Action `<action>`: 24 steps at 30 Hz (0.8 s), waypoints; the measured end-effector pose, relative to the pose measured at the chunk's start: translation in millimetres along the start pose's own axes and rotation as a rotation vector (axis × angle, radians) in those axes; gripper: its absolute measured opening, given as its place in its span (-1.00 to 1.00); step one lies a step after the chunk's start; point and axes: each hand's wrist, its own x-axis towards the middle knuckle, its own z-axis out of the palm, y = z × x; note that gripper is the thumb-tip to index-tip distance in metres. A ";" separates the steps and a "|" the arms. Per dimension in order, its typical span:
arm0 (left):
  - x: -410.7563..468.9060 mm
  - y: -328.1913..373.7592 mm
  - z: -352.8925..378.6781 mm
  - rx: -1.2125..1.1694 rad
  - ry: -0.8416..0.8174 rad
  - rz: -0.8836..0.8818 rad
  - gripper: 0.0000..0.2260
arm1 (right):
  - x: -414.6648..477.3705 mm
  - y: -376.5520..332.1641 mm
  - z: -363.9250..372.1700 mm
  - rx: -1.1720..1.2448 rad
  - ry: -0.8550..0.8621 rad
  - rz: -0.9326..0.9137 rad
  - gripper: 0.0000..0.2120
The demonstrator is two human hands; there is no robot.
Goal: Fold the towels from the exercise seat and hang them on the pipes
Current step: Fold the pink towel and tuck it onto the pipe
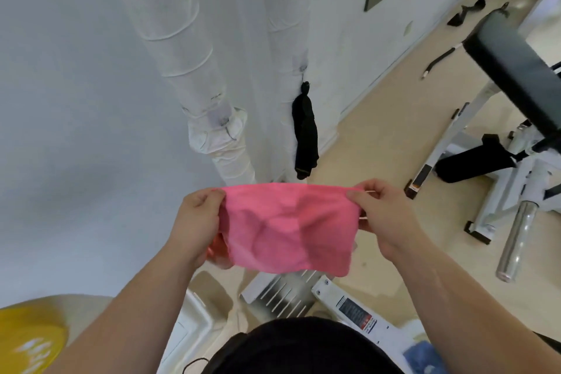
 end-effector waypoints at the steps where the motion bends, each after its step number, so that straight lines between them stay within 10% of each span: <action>1: -6.8 3.9 11.1 -0.010 -0.001 0.002 -0.67 | 0.0 -0.2 0.8 0.029 -0.011 0.004 -0.89; 11: -67.6 36.0 91.2 0.056 -0.164 0.190 -0.68 | -27.3 -17.1 21.0 -0.095 -0.405 -0.333 -0.88; 24: -85.1 46.2 98.8 0.461 -0.256 0.498 -0.72 | -24.3 -12.1 -4.9 -0.021 -0.548 -0.333 -0.71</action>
